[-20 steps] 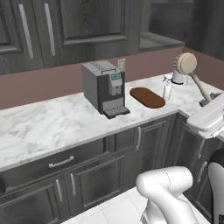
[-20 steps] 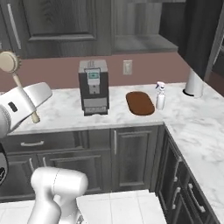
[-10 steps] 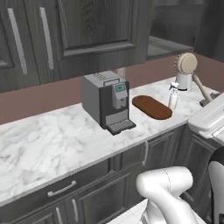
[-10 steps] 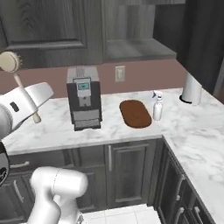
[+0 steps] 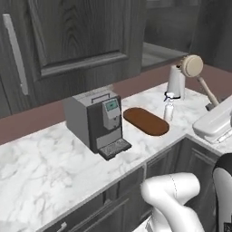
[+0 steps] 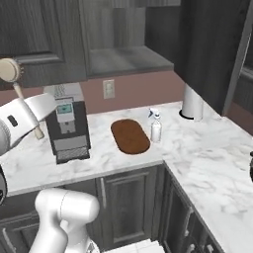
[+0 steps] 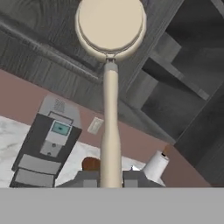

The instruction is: Grab the spray bottle from the cabinet, then place it next to the cutting board for sanitizing. Then grab the dish brush from the countertop next to the sink and place it next to the cutting board.

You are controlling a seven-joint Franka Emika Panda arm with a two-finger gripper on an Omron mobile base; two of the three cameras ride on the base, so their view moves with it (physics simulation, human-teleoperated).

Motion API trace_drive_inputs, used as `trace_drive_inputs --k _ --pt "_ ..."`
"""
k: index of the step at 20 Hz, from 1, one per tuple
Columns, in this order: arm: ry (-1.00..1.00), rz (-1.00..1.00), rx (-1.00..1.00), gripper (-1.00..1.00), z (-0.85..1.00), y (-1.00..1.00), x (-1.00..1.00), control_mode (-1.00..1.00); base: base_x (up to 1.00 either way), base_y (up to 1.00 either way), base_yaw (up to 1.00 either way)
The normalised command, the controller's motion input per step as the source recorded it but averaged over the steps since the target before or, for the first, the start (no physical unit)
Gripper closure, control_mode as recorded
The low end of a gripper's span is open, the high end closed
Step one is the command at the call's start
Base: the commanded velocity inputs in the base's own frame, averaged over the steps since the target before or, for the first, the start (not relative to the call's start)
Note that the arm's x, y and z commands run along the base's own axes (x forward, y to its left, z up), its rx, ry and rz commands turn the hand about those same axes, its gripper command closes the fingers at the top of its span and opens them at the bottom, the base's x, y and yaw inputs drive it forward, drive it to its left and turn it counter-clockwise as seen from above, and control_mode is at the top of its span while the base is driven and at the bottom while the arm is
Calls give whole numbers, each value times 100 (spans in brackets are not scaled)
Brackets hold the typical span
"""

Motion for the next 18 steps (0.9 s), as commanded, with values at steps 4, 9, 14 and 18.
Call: trace_drive_inputs --k 4,9,14,18 --pt "0 0 0 100 0 0 0 100 99 -84 3" --pt "0 0 0 100 0 0 0 100 82 -76 19" --pt "0 0 0 100 0 0 0 100 35 37 16" --pt "0 0 0 100 0 0 0 100 46 3 14"
